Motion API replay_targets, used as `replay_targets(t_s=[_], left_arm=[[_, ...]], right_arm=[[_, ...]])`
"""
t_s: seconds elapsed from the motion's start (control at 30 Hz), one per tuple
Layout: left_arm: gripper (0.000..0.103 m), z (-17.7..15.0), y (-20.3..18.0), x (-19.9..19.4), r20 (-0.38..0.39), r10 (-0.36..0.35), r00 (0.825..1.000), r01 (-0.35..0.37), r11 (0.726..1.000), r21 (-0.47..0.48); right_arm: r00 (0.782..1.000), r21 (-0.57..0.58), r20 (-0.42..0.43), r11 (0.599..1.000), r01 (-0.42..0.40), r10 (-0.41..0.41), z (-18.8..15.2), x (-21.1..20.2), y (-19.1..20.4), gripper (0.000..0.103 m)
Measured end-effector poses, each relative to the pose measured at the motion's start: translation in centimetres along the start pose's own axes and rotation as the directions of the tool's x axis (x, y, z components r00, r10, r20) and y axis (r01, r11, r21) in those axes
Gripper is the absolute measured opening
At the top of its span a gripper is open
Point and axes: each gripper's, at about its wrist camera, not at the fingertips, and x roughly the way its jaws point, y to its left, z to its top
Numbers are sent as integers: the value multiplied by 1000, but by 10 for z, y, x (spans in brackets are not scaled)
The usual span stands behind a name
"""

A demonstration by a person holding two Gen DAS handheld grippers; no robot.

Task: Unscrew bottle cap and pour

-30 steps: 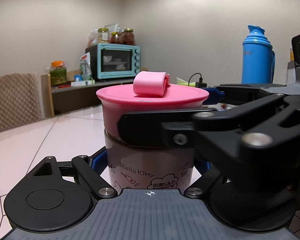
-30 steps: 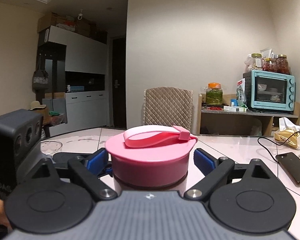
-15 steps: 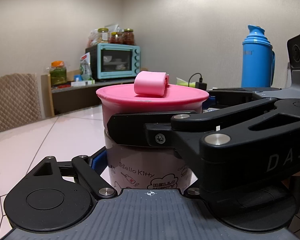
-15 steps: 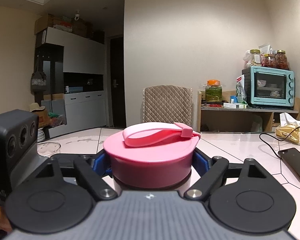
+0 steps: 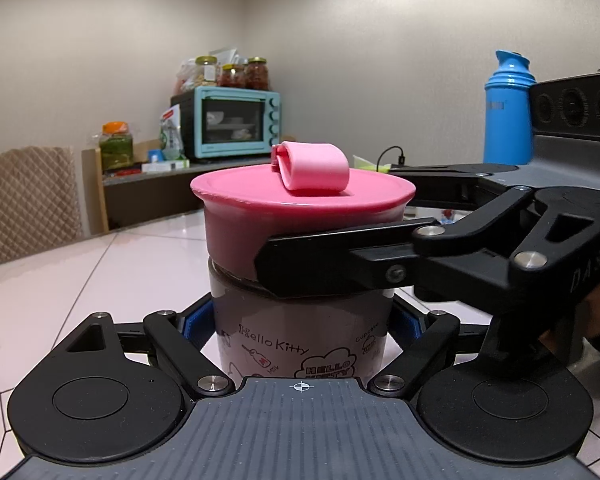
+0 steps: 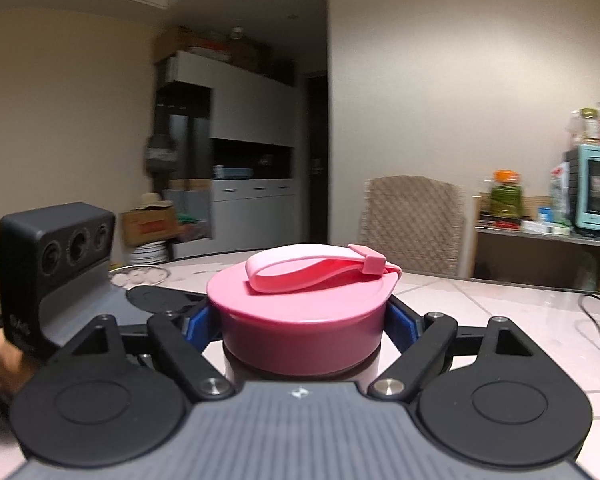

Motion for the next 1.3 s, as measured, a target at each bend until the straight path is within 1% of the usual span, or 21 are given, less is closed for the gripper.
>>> replay_targets(t_s=[0.17,0.3,0.4,0.43,0.47,0.5,0.57,0.7,0.83,0.93,1.07,1.3], left_arm=[[90,0,1,0,0,1,1000,-1,1000,2],[90,0,0,0,0,1,1000,-1,1000,2],[90,0,0,0,0,0,1000,0,1000,2],[90,0,0,0,0,0,1000,0,1000,1],[90,0,0,0,0,-1,1000,1,1000,1],[90,0,-1,0,0,0,1000,0,1000,2],[90,0,-2,0,-1,0,1000,0,1000,2],[90,0,-2,0,0,0,1000,0,1000,2],[90,0,-2,0,0,-1,1000,1,1000,1],[90,0,-2,0,0,-1,1000,1,1000,1],[90,0,-2,0,0,-1,1000,1,1000,1],[90,0,-2,-1,0,-1,1000,1,1000,1]], right_arm=[[992,-24,2,991,-129,129,1,-1,-19,85],[984,-30,-5,983,-180,180,5,0,-26,85],[985,-14,-12,985,-173,173,9,0,-24,86],[987,-4,-13,987,-162,162,11,-1,-22,86],[989,8,-15,989,-147,147,12,-1,-21,95],[992,23,-14,991,-129,129,13,-3,-19,99],[996,49,-13,995,-85,85,16,-8,-16,99],[1000,53,-20,999,13,-12,20,-15,-4,99],[997,84,-25,994,72,-70,19,-18,8,99],[992,92,-26,988,128,-126,17,-16,16,99],[986,83,-21,982,168,-167,15,-11,27,99],[961,51,-22,959,277,-276,10,-1,40,99]])
